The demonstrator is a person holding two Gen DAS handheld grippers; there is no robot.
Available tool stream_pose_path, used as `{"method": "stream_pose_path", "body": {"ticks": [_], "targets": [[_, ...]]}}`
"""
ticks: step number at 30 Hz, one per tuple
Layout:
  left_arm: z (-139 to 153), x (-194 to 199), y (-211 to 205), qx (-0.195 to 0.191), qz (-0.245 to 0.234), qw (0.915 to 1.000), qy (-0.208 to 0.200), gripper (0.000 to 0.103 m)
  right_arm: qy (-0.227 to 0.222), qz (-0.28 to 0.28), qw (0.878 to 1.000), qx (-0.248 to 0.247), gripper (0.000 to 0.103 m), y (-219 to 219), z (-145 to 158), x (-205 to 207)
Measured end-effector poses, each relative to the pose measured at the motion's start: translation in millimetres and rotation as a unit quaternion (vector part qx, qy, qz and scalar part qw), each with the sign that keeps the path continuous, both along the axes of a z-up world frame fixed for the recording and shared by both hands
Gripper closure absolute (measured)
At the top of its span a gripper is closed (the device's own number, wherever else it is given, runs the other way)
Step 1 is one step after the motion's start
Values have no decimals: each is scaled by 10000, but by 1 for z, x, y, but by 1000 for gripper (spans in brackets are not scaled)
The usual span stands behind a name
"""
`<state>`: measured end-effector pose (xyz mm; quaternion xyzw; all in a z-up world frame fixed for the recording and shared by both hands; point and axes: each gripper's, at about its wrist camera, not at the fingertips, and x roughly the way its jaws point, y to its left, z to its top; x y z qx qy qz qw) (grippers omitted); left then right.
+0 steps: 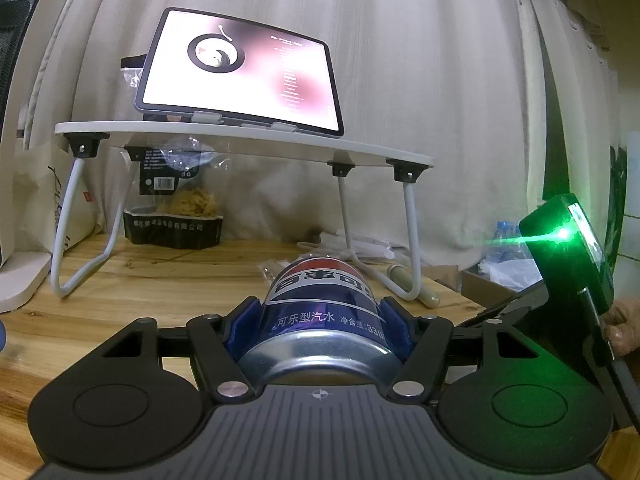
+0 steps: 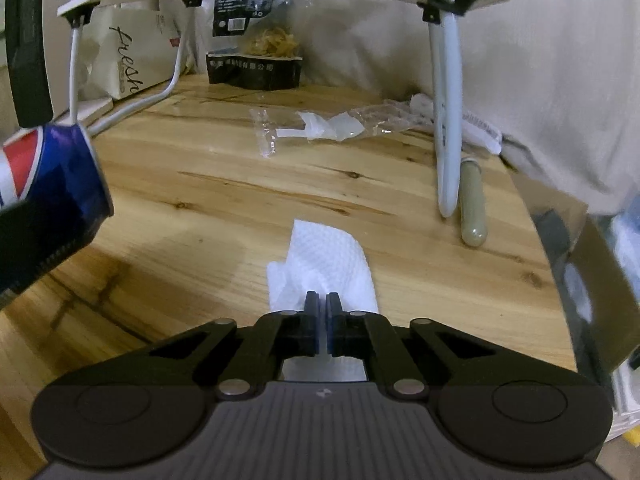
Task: Clean container
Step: 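Lift the paper towel with the right tool toward the held can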
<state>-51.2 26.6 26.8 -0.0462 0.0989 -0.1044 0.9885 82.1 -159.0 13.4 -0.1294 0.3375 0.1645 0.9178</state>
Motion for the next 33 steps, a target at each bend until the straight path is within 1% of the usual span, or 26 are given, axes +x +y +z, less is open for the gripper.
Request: {"method": "stream_pose_path", "body": {"ticks": [3, 6, 8, 12, 13, 14, 15, 17, 19, 22, 26, 28, 33], "targets": [[0, 0, 0, 0, -6, 10000, -4, 36, -44, -11, 10000, 25, 98, 0, 1, -1], [0, -1, 0, 13, -7, 10000, -17, 36, -262, -28, 9996, 109, 98, -2, 9, -7], [0, -1, -1, 29, -8, 10000, -24, 36, -296, -41, 9995, 54, 97, -4, 11, -7], [0, -1, 0, 10, -7, 10000, -21, 36, -123, 67, 9998, 146, 95, -8, 8, -4], [0, -1, 1, 1, -5, 10000, -16, 36, -169, 86, 9998, 60, 86, -6, 9, -6], [0, 0, 1, -7, -4, 10000, -8, 36, -255, 81, 9996, -36, 73, -4, 9, -8], [0, 0, 1, -9, -4, 10000, -4, 36, -383, 82, 9992, -93, 67, -3, 10, -11], [0, 0, 1, -1, -8, 10000, -6, 36, -555, 151, 9983, -98, 44, -2, 13, -16], [0, 0, 0, 10, -9, 10000, -9, 36, -580, 176, 9982, -17, 38, -3, 15, -18], [0, 0, 0, 13, -10, 10000, -1, 36, -460, 84, 9989, -70, 38, -3, 13, -14], [1, 0, 0, -1, -10, 10000, 8, 36, 36, -4, 10000, -7, 38, -8, 1, -2], [1, 0, 0, 10, -18, 10000, 12, 36, 60, -31, 9999, 104, 38, -11, 0, -3], [1, 0, -1, 11, -28, 10000, 18, 36, -15, 63, 10000, -56, 38, -4, -2, -9]]}}
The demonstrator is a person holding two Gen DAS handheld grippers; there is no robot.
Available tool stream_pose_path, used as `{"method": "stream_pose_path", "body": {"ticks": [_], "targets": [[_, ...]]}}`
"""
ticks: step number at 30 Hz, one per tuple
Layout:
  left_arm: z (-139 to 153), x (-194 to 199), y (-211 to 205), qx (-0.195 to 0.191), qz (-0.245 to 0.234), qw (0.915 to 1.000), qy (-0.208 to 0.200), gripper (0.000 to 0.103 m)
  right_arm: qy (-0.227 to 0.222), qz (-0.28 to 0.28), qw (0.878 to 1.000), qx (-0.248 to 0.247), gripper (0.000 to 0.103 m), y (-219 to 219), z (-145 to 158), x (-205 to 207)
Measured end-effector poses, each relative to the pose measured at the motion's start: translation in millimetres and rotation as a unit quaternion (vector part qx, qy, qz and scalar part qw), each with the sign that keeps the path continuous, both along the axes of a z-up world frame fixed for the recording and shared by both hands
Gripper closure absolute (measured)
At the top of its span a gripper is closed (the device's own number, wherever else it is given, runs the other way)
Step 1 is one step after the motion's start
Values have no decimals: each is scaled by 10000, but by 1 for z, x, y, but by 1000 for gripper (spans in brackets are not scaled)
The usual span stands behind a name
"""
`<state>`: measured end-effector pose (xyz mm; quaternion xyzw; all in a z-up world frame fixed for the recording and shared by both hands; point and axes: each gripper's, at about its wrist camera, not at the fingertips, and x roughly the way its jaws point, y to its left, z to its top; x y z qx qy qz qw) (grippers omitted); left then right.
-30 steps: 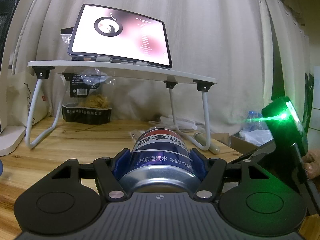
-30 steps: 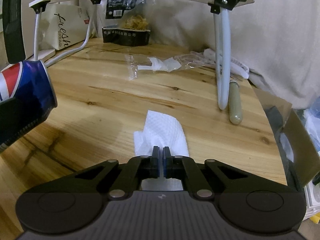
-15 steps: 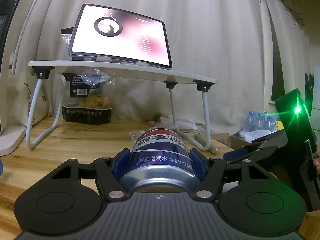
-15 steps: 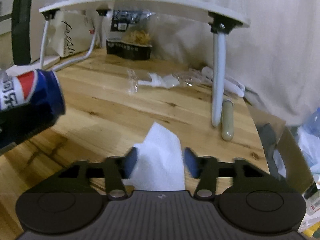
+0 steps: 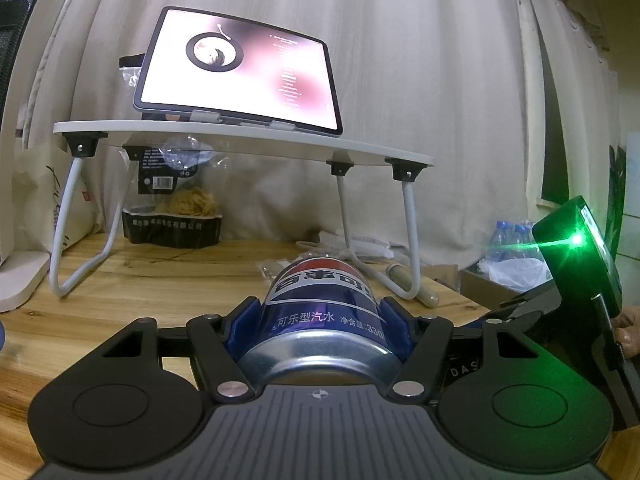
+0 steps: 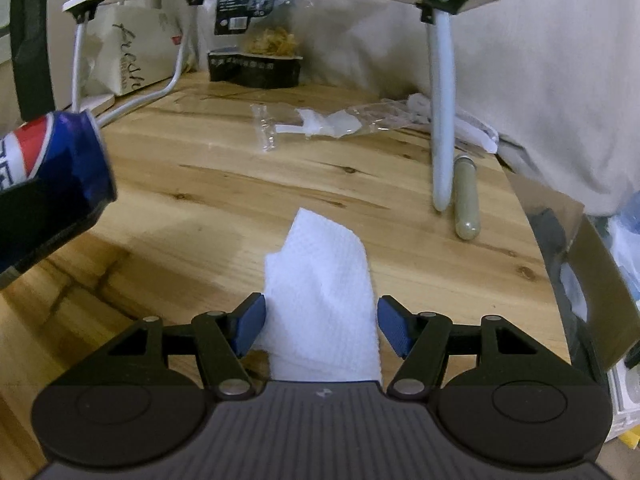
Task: Clean container
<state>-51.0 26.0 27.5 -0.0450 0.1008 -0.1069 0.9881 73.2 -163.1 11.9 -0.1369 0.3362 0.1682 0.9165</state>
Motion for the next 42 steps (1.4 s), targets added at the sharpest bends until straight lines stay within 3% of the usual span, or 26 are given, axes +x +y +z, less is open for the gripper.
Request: {"method": "stream_pose_path", "body": {"ticks": [9, 13, 16, 19, 29, 34, 39, 42], "targets": [[0, 2, 1, 1, -8, 10000, 4, 36, 233, -214, 9990, 314, 42, -6, 0, 8], [0, 1, 1, 10, -8, 10000, -7, 36, 184, -240, 9991, 285, 67, -4, 1, 6], [0, 1, 0, 21, -14, 10000, -17, 36, 183, -263, 9992, 223, 73, 0, 2, 5], [0, 1, 1, -1, -50, 10000, -25, 36, 187, -258, 9995, 90, 91, 4, 2, 3], [0, 5, -1, 4, -157, 9998, 142, 36, -21, -166, 9998, -108, 92, 7, 20, -8], [-2, 8, -3, 12, -324, 9989, 352, 36, -104, 97, 9998, -160, 92, 13, 59, -27], [-2, 8, -7, 89, -350, 9986, 381, 36, -48, 767, 9961, -445, 92, 31, 108, -49], [-3, 7, -8, 119, -369, 9986, 368, 36, 152, 1167, 9926, -285, 91, 41, 127, -58]]}}
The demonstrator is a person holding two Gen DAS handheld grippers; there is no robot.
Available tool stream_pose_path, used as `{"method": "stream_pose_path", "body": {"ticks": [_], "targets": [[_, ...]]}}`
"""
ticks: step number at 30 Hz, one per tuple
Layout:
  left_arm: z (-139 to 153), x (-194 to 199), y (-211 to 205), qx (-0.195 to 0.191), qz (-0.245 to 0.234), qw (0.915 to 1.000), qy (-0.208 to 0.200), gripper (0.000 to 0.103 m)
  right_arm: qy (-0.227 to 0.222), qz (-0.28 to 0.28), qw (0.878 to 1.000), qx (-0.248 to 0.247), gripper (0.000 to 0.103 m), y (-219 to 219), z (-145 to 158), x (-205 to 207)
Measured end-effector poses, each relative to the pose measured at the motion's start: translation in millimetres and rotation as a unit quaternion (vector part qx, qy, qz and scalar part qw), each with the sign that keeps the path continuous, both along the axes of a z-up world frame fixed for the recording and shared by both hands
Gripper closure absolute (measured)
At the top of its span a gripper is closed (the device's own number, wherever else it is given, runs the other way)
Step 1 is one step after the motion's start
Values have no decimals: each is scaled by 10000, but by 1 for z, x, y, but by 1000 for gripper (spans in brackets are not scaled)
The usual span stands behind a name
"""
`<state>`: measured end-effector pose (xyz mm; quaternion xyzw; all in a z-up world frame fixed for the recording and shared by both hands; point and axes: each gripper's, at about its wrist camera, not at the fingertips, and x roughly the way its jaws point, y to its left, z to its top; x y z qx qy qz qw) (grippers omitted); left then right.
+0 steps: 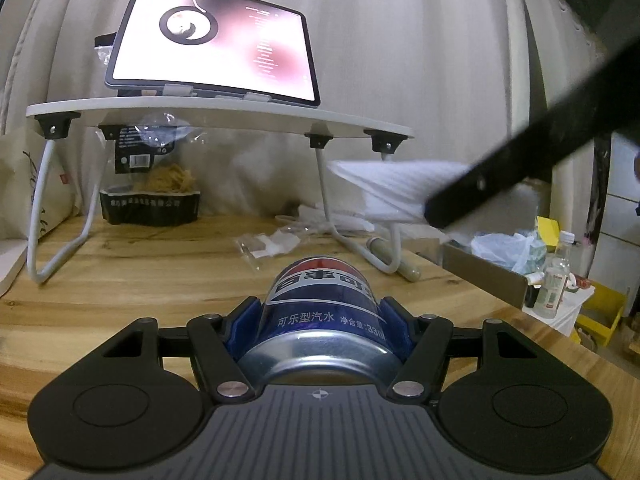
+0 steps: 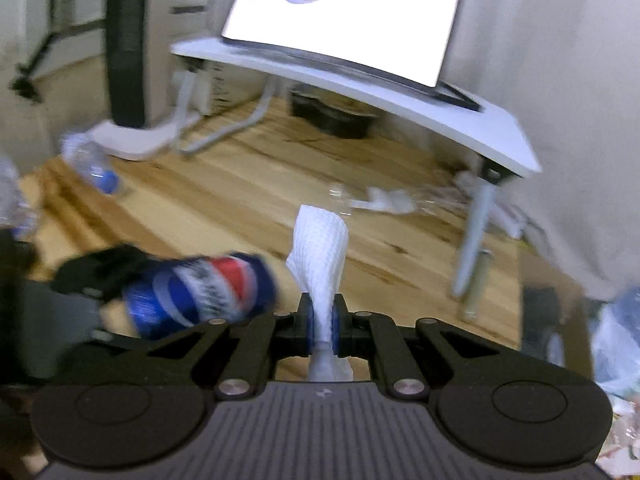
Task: Clean container
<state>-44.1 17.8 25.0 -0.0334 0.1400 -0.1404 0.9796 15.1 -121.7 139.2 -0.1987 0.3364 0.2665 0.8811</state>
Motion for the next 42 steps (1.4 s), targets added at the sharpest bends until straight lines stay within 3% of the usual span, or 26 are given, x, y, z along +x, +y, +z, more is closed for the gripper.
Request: {"method": "stream_pose_path", "body": {"ticks": [8, 20, 30, 42], "targets": [[1, -4, -5, 109, -59, 9998, -137, 36, 619, 859, 9939, 298, 91, 38, 4, -20], [3, -11, -13, 315, -180, 9987, -354, 36, 314, 1094, 9934, -125, 91, 61, -8, -27], [3, -14, -14, 308, -208, 9985, -393, 36, -166, 619, 9970, -439, 91, 56, -15, 3], [2, -8, -8, 156, -91, 9996, -235, 36, 45, 1211, 9925, -164, 91, 57, -14, -50]]}}
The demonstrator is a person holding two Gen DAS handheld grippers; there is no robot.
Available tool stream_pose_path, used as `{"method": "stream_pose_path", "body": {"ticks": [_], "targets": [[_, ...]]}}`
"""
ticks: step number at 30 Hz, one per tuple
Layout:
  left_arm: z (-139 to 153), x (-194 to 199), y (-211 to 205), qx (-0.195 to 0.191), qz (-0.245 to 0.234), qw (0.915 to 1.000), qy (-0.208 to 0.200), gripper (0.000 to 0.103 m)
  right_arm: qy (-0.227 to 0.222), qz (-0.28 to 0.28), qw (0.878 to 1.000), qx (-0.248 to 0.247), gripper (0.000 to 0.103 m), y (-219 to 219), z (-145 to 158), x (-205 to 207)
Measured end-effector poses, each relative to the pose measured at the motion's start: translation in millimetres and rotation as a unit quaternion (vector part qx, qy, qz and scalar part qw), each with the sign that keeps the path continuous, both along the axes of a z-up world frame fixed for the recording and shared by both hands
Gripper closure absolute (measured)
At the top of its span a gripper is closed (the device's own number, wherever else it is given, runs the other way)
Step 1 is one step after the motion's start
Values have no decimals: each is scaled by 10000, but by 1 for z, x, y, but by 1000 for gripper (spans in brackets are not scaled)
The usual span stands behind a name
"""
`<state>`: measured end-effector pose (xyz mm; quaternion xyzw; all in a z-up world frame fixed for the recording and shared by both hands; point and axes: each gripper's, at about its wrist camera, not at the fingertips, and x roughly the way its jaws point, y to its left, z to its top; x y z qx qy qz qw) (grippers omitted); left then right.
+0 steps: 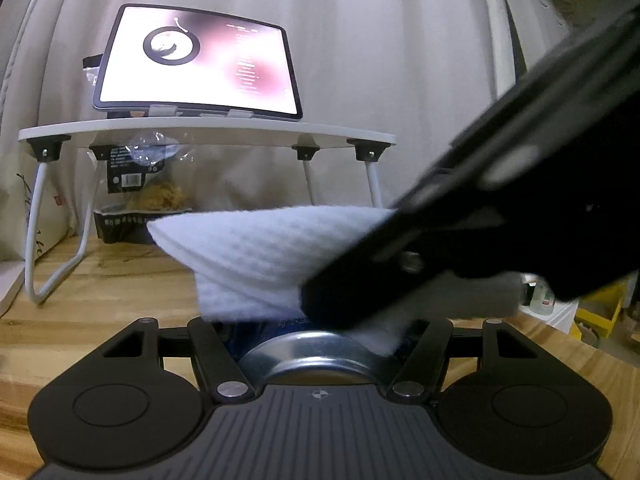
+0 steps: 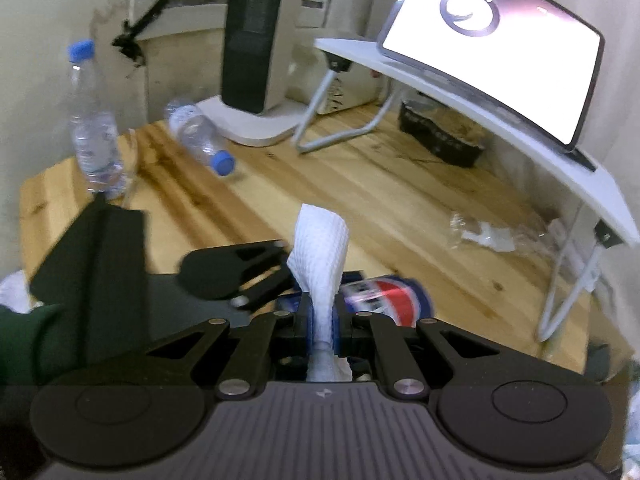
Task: Clean container
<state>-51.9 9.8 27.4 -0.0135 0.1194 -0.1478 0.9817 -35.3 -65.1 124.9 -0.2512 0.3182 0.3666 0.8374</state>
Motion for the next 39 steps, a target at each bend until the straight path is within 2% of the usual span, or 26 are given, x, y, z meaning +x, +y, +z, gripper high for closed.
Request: {"method": "stream_pose_path", "body": {"ticks": [4, 12, 16, 19, 23, 26, 30, 37, 39], "targets": [[0, -2, -2, 38, -22, 10000, -41, 36, 5, -72, 10000, 17, 91, -6, 1, 3], [0, -2, -1, 14, -28, 10000, -41, 36, -45, -816, 9966, -65, 91, -22, -3, 50], [0, 0, 0, -2, -3, 10000, -13, 36, 37, -862, 9961, -161, 91, -25, -6, 51], [0, 1, 1, -28, 27, 10000, 17, 36, 238, -772, 9966, -135, 91, -26, -6, 45], [-1, 1, 1, -48, 17, 10000, 19, 36, 857, -527, 9948, 139, 91, -31, -1, 41], [-1, -1, -1, 7, -2, 10000, -19, 36, 1037, -386, 9935, 270, 91, -32, 3, 33], [-1, -3, -2, 27, -14, 10000, -34, 36, 1604, -70, 9847, 672, 91, -36, 8, 28], [-1, -2, -1, 11, 0, 10000, -39, 36, 1536, -467, 9847, 671, 91, -44, 5, 46], [-1, -3, -1, 27, 5, 10000, -57, 36, 1392, -621, 9861, 660, 91, -45, 5, 52]]}}
